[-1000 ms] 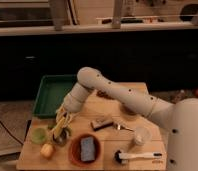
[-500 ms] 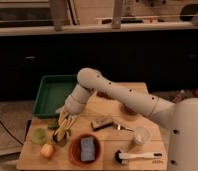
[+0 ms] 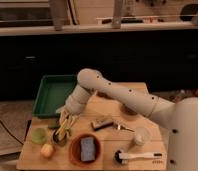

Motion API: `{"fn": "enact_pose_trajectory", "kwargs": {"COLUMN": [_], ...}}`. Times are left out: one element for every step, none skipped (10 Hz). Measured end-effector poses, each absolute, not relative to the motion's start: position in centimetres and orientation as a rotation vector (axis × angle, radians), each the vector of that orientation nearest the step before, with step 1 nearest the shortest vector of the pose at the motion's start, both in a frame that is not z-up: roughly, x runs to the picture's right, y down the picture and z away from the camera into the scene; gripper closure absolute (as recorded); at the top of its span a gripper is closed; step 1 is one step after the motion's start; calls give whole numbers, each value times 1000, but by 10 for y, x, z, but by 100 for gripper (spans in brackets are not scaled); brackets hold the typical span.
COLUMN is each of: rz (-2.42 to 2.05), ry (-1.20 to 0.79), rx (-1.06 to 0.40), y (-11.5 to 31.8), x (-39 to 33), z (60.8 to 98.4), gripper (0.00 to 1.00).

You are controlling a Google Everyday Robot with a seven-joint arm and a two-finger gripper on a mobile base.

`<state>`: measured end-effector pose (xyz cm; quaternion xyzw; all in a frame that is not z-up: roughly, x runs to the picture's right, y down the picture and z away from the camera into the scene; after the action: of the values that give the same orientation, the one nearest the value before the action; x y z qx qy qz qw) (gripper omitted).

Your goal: Place banana in metal cup

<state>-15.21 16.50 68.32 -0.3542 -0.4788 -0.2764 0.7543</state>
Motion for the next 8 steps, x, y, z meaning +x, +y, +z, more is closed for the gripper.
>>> {"fn": "enact_pose_trajectory", "kwargs": {"rz": [-602,-605,-609,-611,-613,-615,-615,-616], "ry": [-1045,-1048,-1049,-1051,-1051,-1053,-1053,-1053], "rx": [-773,-776,-780,-782,-785,-787,-789,-790], "y": [165,165,165,165,165,165,165,165], "x": [-152,-154,-155,-157,-158,-159,-159,-159], "z": [685,686,686,687,688,687,688,688], "gripper": [32,23,20,20,20,20,20,20]}}
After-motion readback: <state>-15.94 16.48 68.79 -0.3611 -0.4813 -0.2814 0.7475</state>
